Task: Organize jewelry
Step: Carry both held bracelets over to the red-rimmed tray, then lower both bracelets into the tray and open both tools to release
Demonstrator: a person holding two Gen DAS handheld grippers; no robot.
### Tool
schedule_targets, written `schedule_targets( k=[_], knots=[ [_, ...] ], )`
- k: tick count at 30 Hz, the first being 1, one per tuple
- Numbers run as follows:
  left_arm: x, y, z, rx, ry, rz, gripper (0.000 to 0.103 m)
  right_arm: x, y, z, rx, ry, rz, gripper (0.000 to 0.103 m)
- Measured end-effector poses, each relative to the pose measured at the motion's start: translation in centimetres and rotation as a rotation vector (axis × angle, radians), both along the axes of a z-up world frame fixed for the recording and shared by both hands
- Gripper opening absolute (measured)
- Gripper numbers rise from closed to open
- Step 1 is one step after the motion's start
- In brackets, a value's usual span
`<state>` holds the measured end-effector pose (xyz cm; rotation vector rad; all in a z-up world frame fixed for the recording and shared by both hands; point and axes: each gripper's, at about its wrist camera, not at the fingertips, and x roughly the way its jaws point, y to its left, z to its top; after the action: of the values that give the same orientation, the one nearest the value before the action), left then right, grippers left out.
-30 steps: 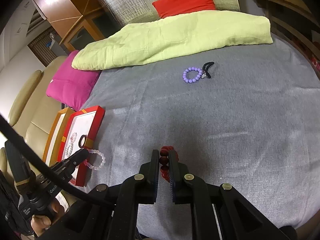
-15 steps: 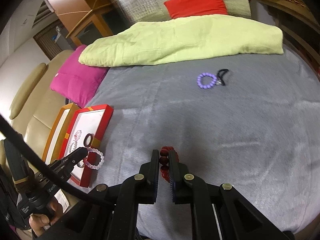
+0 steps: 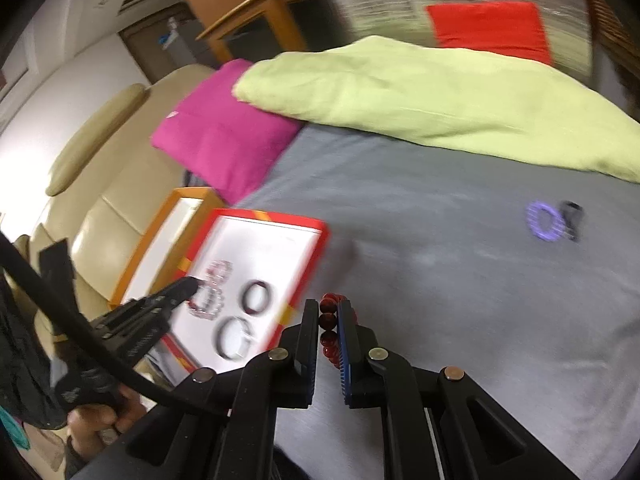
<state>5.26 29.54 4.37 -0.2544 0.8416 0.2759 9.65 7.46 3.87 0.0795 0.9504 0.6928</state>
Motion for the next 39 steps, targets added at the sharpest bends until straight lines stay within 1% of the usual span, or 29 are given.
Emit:
schedule_targets(
  k=[4, 8, 11, 13, 16, 18, 20, 22, 24, 26, 28, 32, 39],
  knots=[
    [0.9, 4.2, -1.0, -0.032, 0.023, 0.036, 0.007, 3.0, 5.6, 0.8, 0.012, 0.025, 0.049, 0.010],
    [2.5, 6.6, -2.3, -0.045, 0.035, 0.023, 0.007, 5.9, 10.2, -0.1, 0.006, 0.055, 0.070, 0.010],
    [3.8, 8.3, -3.6, -0.074, 0.054, 0.017, 0.007, 7.7, 12.3, -2.1, -0.001, 0.104, 0.050, 0.010],
    [4.4, 8.6, -3.9, -0.084, 0.056, 0.011, 0.007, 8.3, 13.2, -2.8, -0.004, 0.122, 0.048, 0.010],
    [5.4, 8.8, -3.7, -0.111, 0.032, -0.024, 0.007, 9.0, 14.4, -3.0, 0.003, 0.120, 0.048, 0.010],
    [6.2, 8.6, -3.4, -0.118, 0.011, -0.052, 0.007, 9.4, 14.9, -2.8, 0.018, 0.120, 0.045, 0.010],
    [7.3, 8.6, -3.9, -0.124, 0.017, -0.069, 0.007, 9.7, 15.1, -2.9, 0.021, 0.113, 0.036, 0.010],
    [8.7, 9.1, -5.5, -0.137, 0.066, -0.062, 0.007, 10.2, 15.1, -4.0, 0.005, 0.135, 0.021, 0.010],
    [9.5, 9.5, -7.3, -0.118, 0.117, -0.049, 0.007, 10.3, 15.0, -5.1, -0.024, 0.144, 0.015, 0.010],
    [9.6, 9.7, -8.2, -0.098, 0.139, -0.044, 0.007, 10.4, 14.6, -6.1, -0.040, 0.156, 0.008, 0.010],
    [9.5, 10.0, -8.9, -0.098, 0.154, -0.036, 0.007, 10.6, 14.5, -6.6, -0.049, 0.159, 0.001, 0.010],
    [9.7, 10.3, -9.3, -0.096, 0.160, -0.025, 0.007, 10.8, 14.6, -6.8, -0.064, 0.153, 0.009, 0.010],
    [10.4, 10.0, -9.3, -0.079, 0.159, -0.039, 0.007, 11.1, 14.5, -7.1, -0.086, 0.153, 0.007, 0.010]
  ],
)
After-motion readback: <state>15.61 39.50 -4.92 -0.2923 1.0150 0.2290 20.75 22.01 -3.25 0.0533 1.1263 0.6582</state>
